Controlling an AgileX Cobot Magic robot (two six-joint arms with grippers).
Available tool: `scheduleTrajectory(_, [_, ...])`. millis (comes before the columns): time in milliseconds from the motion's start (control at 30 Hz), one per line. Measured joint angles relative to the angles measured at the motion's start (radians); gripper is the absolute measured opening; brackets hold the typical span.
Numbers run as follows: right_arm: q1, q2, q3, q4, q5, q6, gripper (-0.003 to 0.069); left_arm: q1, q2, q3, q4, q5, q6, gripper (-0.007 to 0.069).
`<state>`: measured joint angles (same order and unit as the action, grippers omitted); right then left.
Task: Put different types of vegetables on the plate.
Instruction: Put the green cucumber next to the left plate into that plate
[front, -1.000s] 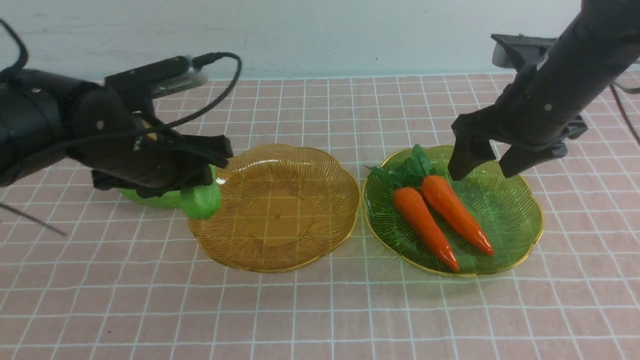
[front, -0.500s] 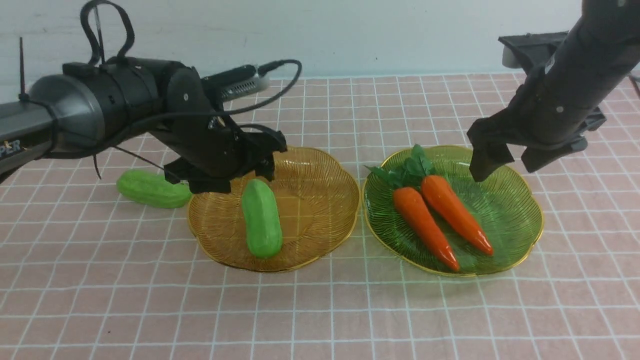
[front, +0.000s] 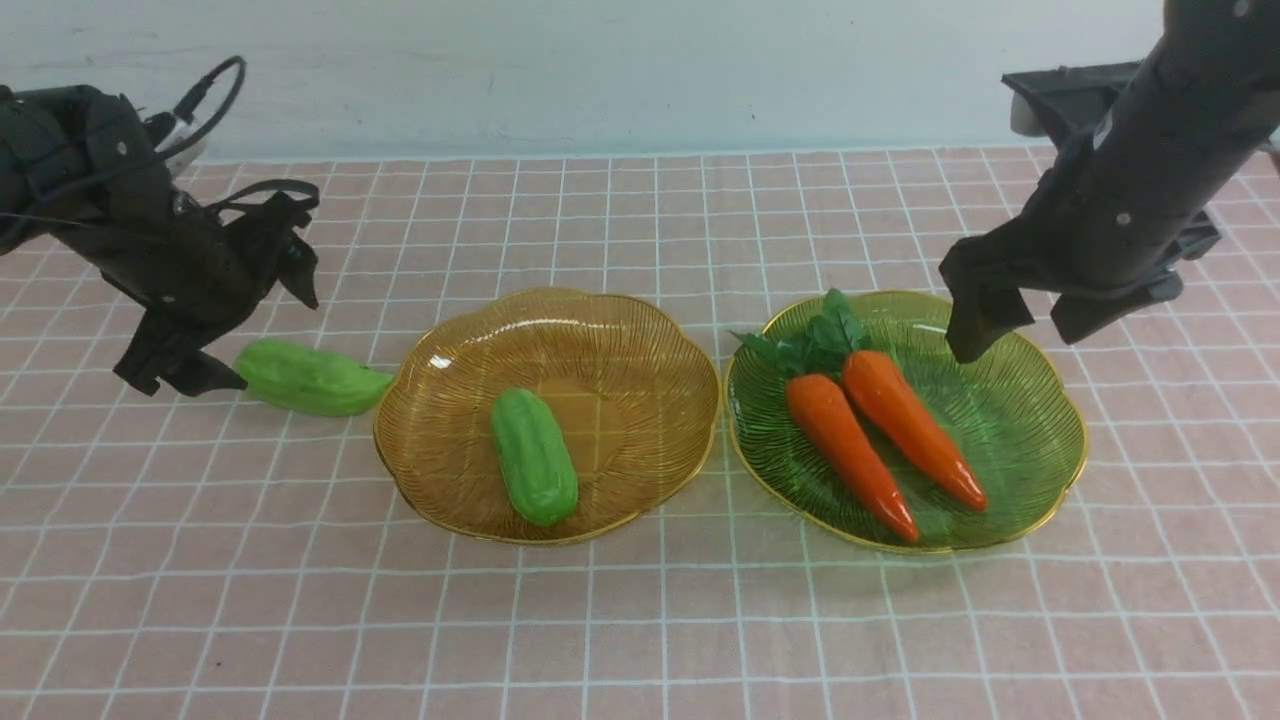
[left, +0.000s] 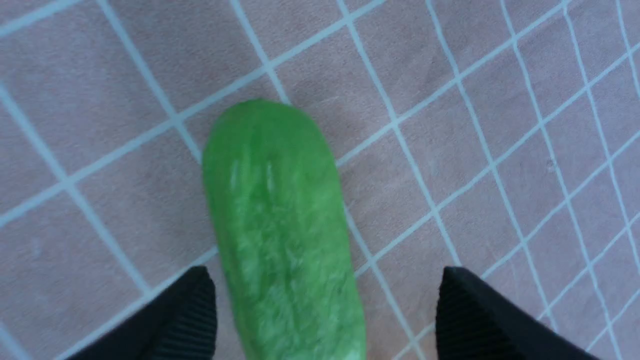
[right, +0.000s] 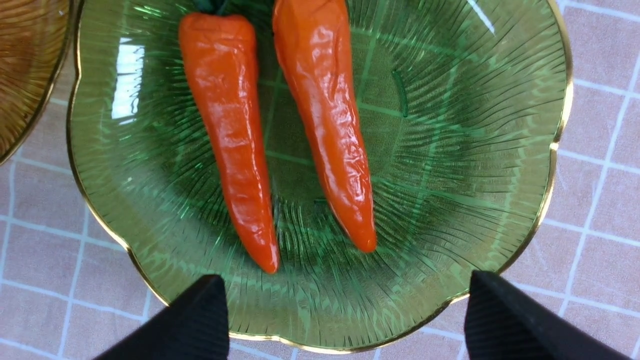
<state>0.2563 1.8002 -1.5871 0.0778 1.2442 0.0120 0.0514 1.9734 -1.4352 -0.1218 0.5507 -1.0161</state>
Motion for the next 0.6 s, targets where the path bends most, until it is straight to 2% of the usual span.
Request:
scheduleTrajectory(133, [0.0,0.0,0.0,0.0,0.0,0.0,0.0576,-0.001,0.043,0.0,-0.016,-0.068,-0.016,0.0511])
scheduleTrajectory(467, [0.0,0.0,0.0,0.0,0.0,0.001,0.0576,-0.001,0.119,-0.001,-0.027,-0.08,-0.02,0.0496])
scheduleTrajectory(600, [0.0,0.0,0.0,0.0,0.0,0.001,0.0576,-0.001,0.12,-0.001,-0.029,-0.08,0.022,0.0403])
